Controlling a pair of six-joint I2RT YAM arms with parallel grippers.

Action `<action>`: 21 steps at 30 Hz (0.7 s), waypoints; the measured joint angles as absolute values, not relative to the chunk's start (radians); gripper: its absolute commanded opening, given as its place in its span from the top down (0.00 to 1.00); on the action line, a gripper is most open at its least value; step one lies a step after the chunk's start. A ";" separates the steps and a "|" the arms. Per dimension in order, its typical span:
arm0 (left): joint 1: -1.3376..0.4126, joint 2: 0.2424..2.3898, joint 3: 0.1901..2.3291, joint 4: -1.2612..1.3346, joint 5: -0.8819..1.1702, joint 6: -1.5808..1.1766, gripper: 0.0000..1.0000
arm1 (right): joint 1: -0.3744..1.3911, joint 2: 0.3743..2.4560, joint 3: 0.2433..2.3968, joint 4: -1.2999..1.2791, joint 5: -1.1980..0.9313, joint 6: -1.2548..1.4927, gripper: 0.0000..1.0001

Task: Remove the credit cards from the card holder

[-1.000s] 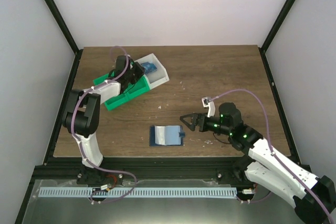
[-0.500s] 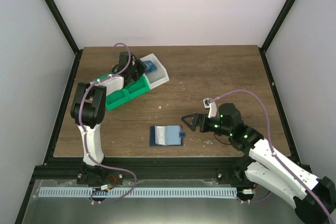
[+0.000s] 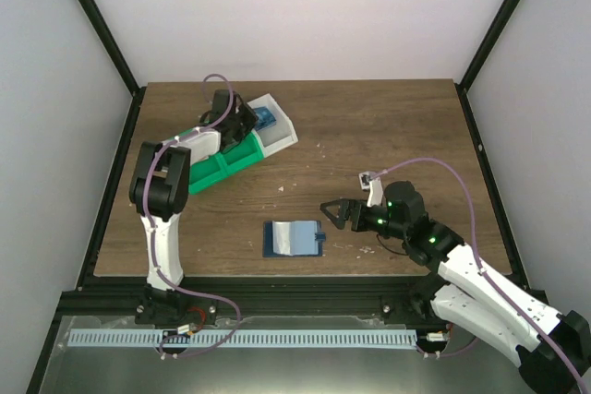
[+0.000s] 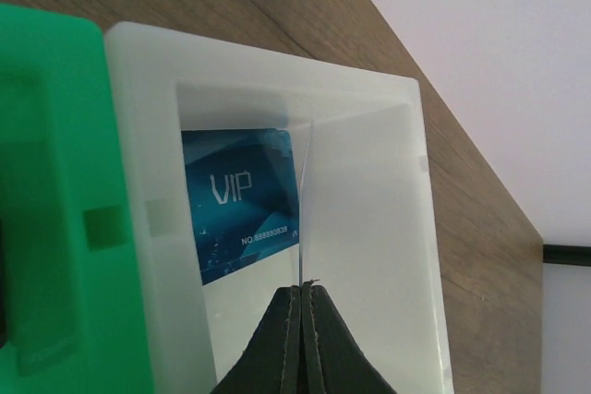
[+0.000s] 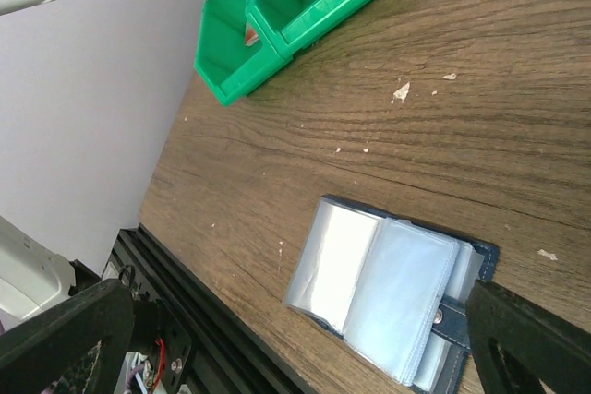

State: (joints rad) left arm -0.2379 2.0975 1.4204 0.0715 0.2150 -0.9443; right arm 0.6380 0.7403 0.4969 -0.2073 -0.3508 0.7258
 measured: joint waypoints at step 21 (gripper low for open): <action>-0.238 2.136 1.496 0.006 0.162 -0.920 1.00 | 0.638 0.717 0.497 -0.222 -0.324 0.726 0.00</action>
